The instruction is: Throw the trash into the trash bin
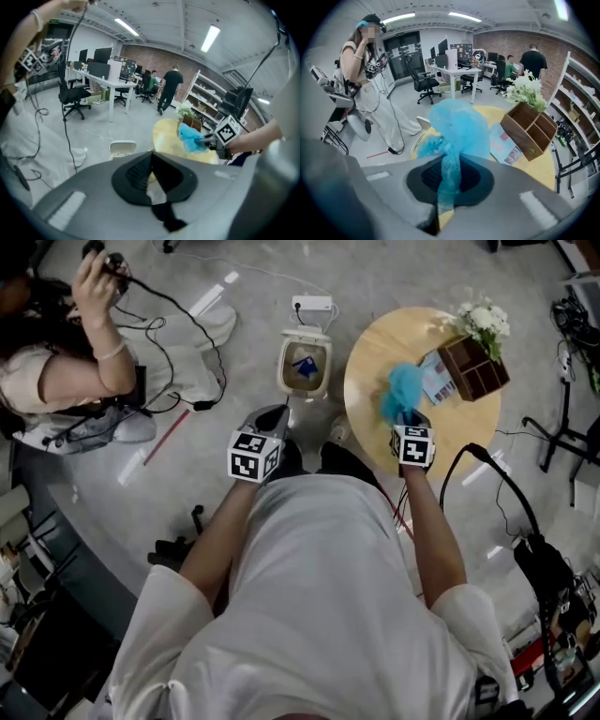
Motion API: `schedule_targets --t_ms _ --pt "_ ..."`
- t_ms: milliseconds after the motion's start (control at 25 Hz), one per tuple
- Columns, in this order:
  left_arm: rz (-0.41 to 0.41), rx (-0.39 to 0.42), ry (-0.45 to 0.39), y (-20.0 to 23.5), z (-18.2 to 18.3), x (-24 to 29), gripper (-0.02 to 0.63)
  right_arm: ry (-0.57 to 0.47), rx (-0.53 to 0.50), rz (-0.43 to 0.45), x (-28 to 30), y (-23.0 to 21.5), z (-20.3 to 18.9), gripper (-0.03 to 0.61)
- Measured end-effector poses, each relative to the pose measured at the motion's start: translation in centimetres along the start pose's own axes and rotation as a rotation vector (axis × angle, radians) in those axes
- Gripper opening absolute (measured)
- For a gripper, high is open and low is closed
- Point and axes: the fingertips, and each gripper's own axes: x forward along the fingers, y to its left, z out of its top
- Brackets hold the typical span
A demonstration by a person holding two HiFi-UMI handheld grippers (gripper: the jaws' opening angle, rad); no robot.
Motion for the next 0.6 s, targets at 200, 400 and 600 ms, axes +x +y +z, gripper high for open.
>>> schedule_targets --t_ms 200,400,600 --pt "0.026 -0.024 -0.015 1.8 -0.5 -1.3 0.003 0.004 -0.031 0.029 0.6 2.6 1.1 0.009" --pt "0.046 -0.05 -0.022 3.4 -1.4 -2.6 0.003 0.008 -0.069 0.05 1.1 4.7 2.0 0.009" --pt "0.06 -0.078 -0.03 4.4 -2.1 -3.3 0.003 0.012 -0.106 0.078 1.7 6.6 2.9 0.009"
